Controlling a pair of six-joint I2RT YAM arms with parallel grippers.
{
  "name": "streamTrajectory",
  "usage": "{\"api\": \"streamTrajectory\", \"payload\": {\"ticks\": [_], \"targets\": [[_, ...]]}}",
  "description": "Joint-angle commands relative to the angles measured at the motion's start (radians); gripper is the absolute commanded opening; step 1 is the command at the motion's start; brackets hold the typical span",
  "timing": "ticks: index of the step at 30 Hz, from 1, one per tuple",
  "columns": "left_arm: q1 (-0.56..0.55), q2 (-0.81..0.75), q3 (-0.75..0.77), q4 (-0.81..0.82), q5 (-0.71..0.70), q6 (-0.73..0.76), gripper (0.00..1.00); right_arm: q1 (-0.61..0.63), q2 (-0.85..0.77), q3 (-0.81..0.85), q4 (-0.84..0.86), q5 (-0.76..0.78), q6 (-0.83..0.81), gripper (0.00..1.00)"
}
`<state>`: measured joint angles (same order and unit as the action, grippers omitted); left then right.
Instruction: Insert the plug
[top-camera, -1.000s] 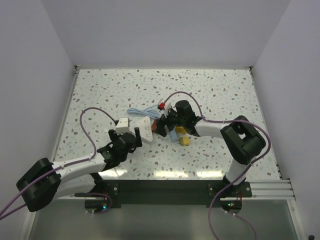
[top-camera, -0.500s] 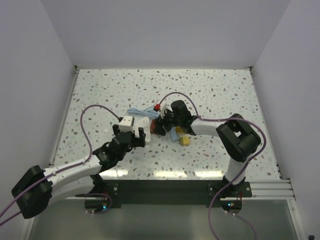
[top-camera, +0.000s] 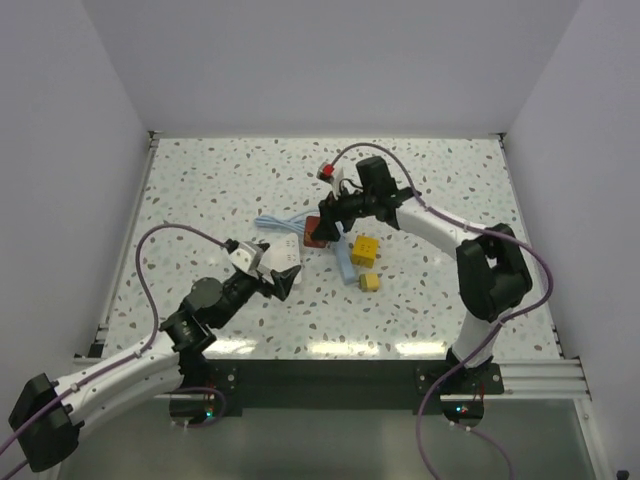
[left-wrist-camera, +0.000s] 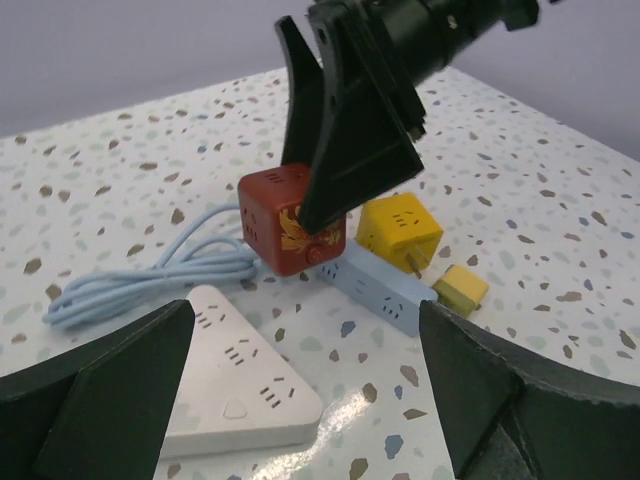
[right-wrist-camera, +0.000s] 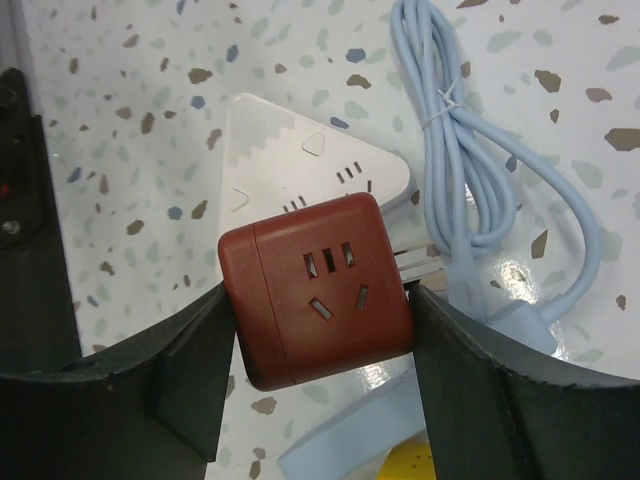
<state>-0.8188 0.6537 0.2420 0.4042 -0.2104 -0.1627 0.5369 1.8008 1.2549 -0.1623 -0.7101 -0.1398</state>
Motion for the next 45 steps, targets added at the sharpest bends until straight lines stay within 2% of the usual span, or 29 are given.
{"api": "streamTrajectory", "payload": {"ticks": [1, 7, 11, 15, 18, 20, 21, 24, 29, 38, 40, 45], "targets": [[0.004, -0.043, -0.036, 0.137, 0.205, 0.158, 1.0, -0.02, -0.083, 0.144, -0.275, -0.195, -0.02, 0.0], [0.004, 0.024, -0.012, 0.216, 0.438, 0.363, 1.0, -0.028, -0.172, 0.198, -0.448, -0.264, 0.025, 0.0], [0.003, 0.073, 0.014, 0.226, 0.523, 0.511, 0.99, -0.026, -0.222, 0.222, -0.586, -0.301, 0.02, 0.0], [0.003, 0.084, -0.009, 0.311, 0.578, 0.569, 1.0, -0.026, -0.287, 0.138, -0.606, -0.357, 0.075, 0.0], [0.001, 0.103, 0.005, 0.321, 0.629, 0.589, 1.0, -0.026, -0.307, 0.1, -0.669, -0.376, 0.042, 0.0], [-0.003, 0.127, 0.019, 0.321, 0.655, 0.594, 1.0, -0.02, -0.336, 0.051, -0.575, -0.42, 0.113, 0.0], [-0.017, 0.138, 0.031, 0.309, 0.658, 0.6, 1.0, -0.017, -0.34, 0.023, -0.527, -0.442, 0.161, 0.0], [-0.066, 0.165, 0.04, 0.308, 0.599, 0.63, 1.0, -0.005, -0.333, 0.009, -0.54, -0.43, 0.151, 0.0], [-0.123, 0.195, 0.057, 0.305, 0.588, 0.65, 0.99, 0.023, -0.281, 0.015, -0.555, -0.451, 0.144, 0.0], [-0.135, 0.283, 0.089, 0.326, 0.586, 0.65, 0.98, 0.054, -0.251, 0.011, -0.557, -0.476, 0.112, 0.0], [-0.135, 0.302, 0.102, 0.32, 0.591, 0.647, 0.95, 0.054, -0.25, 0.012, -0.559, -0.479, 0.111, 0.0], [-0.137, 0.343, 0.121, 0.298, 0.598, 0.629, 0.6, 0.054, -0.256, 0.015, -0.548, -0.486, 0.121, 0.0]]}}
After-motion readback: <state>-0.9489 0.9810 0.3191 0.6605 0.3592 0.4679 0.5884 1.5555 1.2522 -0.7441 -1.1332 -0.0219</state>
